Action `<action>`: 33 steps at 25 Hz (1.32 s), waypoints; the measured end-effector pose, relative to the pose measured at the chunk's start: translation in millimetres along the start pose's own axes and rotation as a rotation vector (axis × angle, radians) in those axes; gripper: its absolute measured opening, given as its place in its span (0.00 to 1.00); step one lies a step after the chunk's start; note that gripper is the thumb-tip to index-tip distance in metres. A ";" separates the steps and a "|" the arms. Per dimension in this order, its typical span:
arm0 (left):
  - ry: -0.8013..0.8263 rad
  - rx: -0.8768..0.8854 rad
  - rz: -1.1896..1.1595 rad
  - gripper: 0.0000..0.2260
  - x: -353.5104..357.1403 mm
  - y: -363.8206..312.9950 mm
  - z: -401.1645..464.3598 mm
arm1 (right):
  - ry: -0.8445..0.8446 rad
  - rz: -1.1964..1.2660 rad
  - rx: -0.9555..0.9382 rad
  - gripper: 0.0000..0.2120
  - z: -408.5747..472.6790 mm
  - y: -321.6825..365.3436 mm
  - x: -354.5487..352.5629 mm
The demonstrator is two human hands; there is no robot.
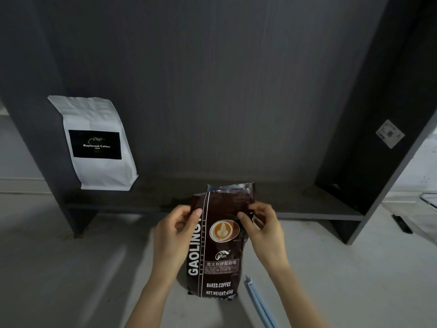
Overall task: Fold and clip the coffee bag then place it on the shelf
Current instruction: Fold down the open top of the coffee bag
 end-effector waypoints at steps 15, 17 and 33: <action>0.067 0.042 -0.073 0.10 2.6 4.2 1.2 | -0.019 0.275 0.010 0.09 -4.5 -14.0 -10.2; 0.083 0.027 -0.118 0.09 3.0 5.7 1.1 | -0.009 0.331 0.012 0.11 -4.0 -15.0 -11.0; 0.073 -0.006 -0.195 0.08 1.3 16.8 0.2 | 0.033 0.161 0.019 0.13 -15.0 -25.9 -5.1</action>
Point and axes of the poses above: each hand's wrist, its own z-axis towards the middle knuckle, its own x-axis out of the palm, y = z × x, the point moved 4 cm from there along z, towards the middle knuckle, and after that the axes turned 9 degrees about y, right-handed, at the moved point
